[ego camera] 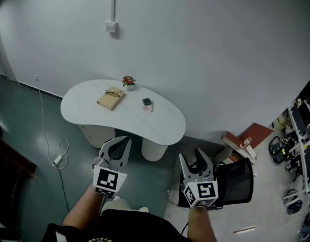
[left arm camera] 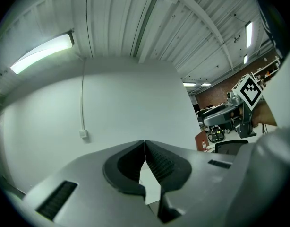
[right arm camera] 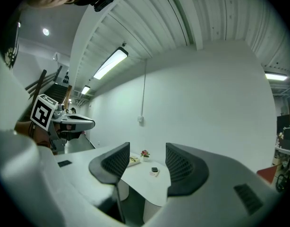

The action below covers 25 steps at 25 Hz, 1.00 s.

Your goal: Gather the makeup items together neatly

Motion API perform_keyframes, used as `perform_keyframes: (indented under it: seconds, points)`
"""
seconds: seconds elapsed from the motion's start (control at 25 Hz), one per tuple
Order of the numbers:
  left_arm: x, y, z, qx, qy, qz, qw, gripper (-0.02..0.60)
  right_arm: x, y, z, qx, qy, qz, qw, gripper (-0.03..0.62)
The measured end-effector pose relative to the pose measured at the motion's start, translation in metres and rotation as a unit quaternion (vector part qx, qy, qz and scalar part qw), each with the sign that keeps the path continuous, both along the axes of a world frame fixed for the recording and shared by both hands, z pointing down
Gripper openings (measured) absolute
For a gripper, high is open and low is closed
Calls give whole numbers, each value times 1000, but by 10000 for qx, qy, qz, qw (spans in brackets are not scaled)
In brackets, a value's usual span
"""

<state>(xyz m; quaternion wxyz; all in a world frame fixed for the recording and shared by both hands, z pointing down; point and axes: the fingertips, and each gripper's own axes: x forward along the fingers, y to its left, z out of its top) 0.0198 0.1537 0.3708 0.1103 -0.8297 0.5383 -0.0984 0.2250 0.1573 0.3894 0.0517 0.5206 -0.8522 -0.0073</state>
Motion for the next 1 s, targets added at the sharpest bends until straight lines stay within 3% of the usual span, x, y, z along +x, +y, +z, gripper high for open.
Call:
perform_keyframes:
  seconds: [0.48,1.0]
  points:
    - [-13,-30,2,9,94,-105,9999,25,-1,-31,9,-66,-22,118,9999,236]
    - [-43,-124,13,-132,229,63,9996,25,-38,-119,7,-96,85,210,9997,236]
